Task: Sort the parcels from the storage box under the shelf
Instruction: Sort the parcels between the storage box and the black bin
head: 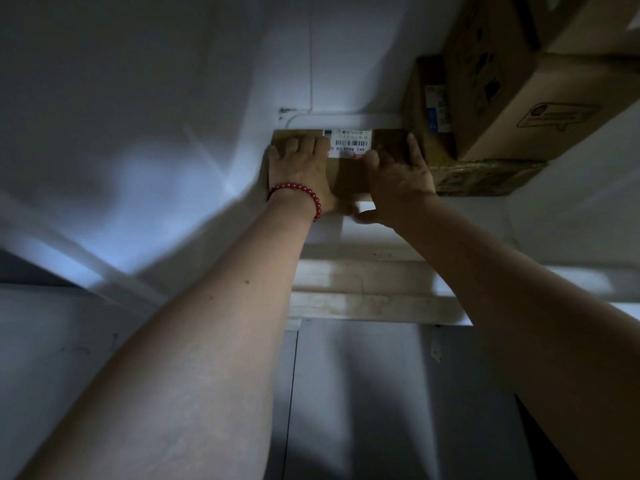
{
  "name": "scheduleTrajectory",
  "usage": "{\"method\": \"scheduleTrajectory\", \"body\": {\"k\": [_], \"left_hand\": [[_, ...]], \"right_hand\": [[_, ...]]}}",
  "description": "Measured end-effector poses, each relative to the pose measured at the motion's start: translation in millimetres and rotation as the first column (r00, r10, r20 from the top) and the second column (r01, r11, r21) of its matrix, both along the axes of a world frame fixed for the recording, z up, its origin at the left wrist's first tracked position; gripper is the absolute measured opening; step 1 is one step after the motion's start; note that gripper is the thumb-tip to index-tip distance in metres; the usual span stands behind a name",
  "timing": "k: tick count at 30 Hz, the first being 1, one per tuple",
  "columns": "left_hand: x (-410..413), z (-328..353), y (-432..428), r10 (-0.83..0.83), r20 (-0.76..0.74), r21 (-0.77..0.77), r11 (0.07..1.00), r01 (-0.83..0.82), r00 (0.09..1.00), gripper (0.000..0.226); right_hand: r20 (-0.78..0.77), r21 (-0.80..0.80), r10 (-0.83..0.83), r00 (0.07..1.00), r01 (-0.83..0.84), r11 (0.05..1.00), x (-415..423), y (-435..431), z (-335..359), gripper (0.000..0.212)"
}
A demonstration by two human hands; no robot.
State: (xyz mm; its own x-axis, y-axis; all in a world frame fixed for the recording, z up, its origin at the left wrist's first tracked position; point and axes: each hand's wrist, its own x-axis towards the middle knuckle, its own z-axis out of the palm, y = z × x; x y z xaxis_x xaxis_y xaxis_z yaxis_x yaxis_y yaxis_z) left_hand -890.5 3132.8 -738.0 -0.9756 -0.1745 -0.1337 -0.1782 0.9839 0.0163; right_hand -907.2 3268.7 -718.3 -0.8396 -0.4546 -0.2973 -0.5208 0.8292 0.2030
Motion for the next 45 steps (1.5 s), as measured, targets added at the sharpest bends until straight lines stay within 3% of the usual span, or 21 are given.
{"method": "scheduleTrajectory", "body": {"k": [3, 9, 12, 15, 19, 23, 35, 39, 45], "left_hand": [[0.6, 0.5, -2.2, -0.031, 0.03, -0.047, 0.998, 0.032, 0.999, 0.124], [5.3, 3.1, -17.5, -0.077, 0.092, -0.045, 0.996, 0.081, 0.993, 0.125], [8.4, 4.0, -15.2, -0.085, 0.148, -0.017, 0.996, 0.089, 0.985, 0.129], [11.0, 7.1, -11.5, -0.106, 0.081, -0.004, 0.994, 0.107, 0.991, 0.114], [15.1, 6.7, -5.1, -0.108, 0.117, -0.038, 0.993, 0.113, 0.987, 0.118], [19.3, 10.3, 2.2, -0.123, 0.183, -0.058, 0.989, 0.136, 0.975, 0.127], [41.6, 63.3, -2.7, -0.091, -0.103, 0.017, 0.995, 0.094, 0.991, 0.131], [66.8, 94.9, 8.8, -0.023, -0.148, 0.037, 0.999, 0.029, 0.989, 0.133], [132.1, 128.6, 32.2, -0.097, -0.11, 0.056, 0.993, 0.103, 0.989, 0.129]], "right_hand": [[0.017, -0.021, -0.037, 0.999, 0.037, 0.999, 3.1, -3.9, 2.9, 0.106], [0.003, 0.177, -0.001, 1.0, 0.0, 0.984, 5.2, -5.2, 4.0, 0.124], [0.021, 0.213, 0.002, 1.0, -0.006, 0.977, 1.5, -2.9, 6.5, 0.114], [0.041, 0.214, -0.002, 0.999, -0.007, 0.977, 4.8, -3.2, 4.1, 0.09], [0.045, 0.26, 0.03, 0.999, -0.04, 0.965, 16.2, -4.6, 1.6, 0.106], [0.022, 0.179, 0.031, 0.999, -0.034, 0.983, 15.2, 2.2, 11.3, 0.116], [-0.088, 0.018, 0.085, 0.993, -0.083, 0.996, 17.1, 23.6, 63.8, 0.113], [-0.014, -0.154, 0.036, 0.999, -0.037, 0.987, 33.2, 32.5, 99.7, 0.118], [0.009, -0.265, 0.042, 0.999, -0.038, 0.963, 99.9, 76.6, 125.7, 0.121]]}}
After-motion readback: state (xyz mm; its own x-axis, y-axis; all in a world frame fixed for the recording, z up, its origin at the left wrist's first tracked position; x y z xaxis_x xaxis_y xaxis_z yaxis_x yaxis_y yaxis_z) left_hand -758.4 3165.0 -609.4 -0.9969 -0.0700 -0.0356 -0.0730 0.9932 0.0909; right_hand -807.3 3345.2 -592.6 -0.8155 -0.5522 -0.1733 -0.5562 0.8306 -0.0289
